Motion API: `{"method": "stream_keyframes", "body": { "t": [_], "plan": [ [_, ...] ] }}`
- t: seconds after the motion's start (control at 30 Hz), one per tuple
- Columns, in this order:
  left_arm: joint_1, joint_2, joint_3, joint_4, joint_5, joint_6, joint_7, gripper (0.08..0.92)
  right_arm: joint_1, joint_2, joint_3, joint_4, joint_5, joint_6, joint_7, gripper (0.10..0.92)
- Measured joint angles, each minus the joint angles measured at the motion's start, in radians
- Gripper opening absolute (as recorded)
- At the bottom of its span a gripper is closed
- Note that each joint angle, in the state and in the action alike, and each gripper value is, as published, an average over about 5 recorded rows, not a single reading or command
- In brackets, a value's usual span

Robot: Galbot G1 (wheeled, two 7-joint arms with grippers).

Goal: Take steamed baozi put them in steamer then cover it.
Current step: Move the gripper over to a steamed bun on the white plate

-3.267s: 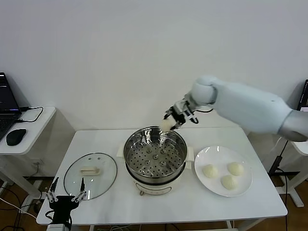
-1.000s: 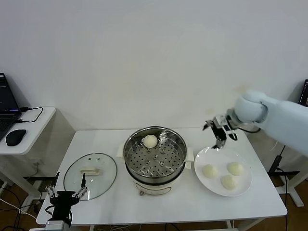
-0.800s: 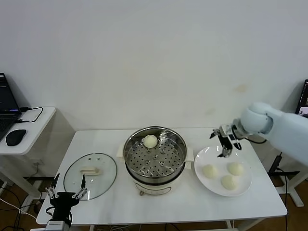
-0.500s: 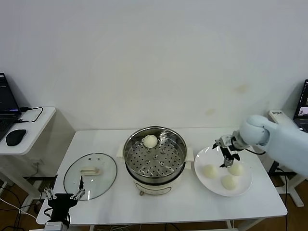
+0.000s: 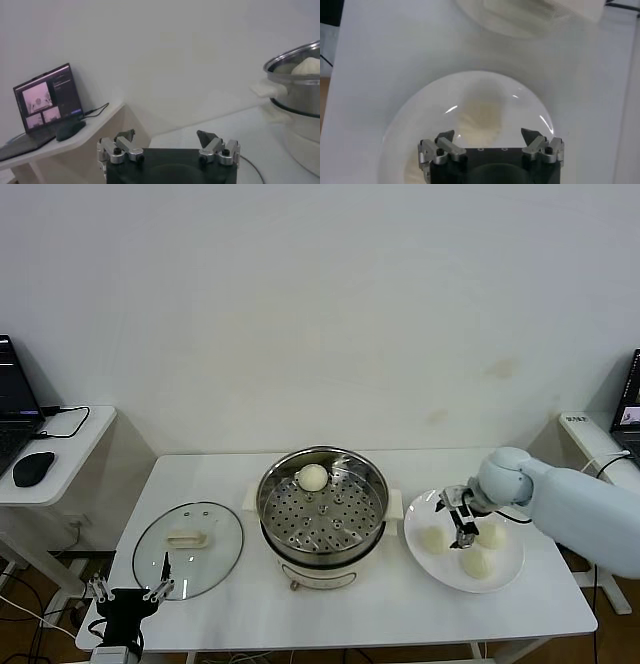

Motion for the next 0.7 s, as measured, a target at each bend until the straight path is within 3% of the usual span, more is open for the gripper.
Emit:
{"method": "stream_keyframes", "body": {
  "t": [0.7],
  "plan": [
    [-0.003,-0.007,0.003,0.006,0.002,-0.002,0.002,0.823,-0.085,0.053,0.061,-0.066,-0.048,-0.009,0.029,0.692]
  ]
}}
